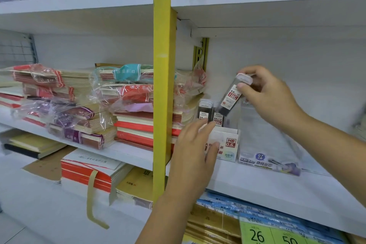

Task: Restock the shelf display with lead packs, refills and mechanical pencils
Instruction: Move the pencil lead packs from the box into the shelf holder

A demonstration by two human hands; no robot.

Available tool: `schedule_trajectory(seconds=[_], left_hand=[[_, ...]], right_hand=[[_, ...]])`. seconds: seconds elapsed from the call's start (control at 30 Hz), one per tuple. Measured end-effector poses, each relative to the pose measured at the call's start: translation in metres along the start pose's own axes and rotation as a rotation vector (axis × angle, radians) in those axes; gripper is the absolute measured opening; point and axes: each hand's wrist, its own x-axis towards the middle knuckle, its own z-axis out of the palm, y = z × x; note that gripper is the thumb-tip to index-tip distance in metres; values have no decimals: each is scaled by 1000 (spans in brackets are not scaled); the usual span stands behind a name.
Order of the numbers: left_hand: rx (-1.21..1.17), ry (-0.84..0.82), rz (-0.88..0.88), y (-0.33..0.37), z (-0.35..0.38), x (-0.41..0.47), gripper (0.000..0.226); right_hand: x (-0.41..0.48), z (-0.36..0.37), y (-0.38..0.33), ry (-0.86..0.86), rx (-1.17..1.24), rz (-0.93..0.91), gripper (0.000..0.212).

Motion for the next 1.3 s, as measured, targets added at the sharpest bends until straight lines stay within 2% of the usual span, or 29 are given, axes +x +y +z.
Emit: schedule_trajectory(seconds=[0.17, 0.27, 0.43, 0.57, 0.67, 0.73, 0.8, 0.9, 1.0, 1.07, 1.13, 1.23, 1.3], left_hand=[[91, -113, 49, -6, 14, -6, 52], [77, -129, 44, -11, 16, -8, 51], [68, -129, 72, -16, 15, -9, 49], [51, -141, 77, -18, 15, -10, 50], [7, -162, 66, -20, 15, -10, 54], [-37, -165, 63, -20, 14, -13, 57], [-59, -126, 70, -15, 12, -23, 55], [-74, -18, 83, -2, 6, -51, 43], [-66, -41, 158, 16, 3, -93, 34], [-57, -189, 169, 21, 9, -129, 33], [-73, -387, 105, 19, 20, -172, 33], [-78, -710, -128, 0, 41, -249, 40], [-95, -866, -326, -15, 56, -300, 49]], right_hand=[[2, 21, 16, -160, -349, -143, 22], [4, 28, 22, -217, -428, -163, 25], [13, 35, 27, -240, -413, -42, 25], [13, 39, 34, -232, -631, -83, 23], [8, 35, 32, -270, -703, -39, 27], [2, 28, 26, -301, -690, -20, 33], [-11, 16, 15, -235, -603, -37, 34], [-56, -9, -10, -61, -374, -91, 28], [-128, -29, -28, -66, -127, -79, 24], [-183, -33, -25, -137, 10, 65, 22], [-238, -27, -5, -208, 69, 271, 24], [-325, -5, 40, -394, 61, 647, 27], [-383, 13, 71, -536, 45, 822, 26]])
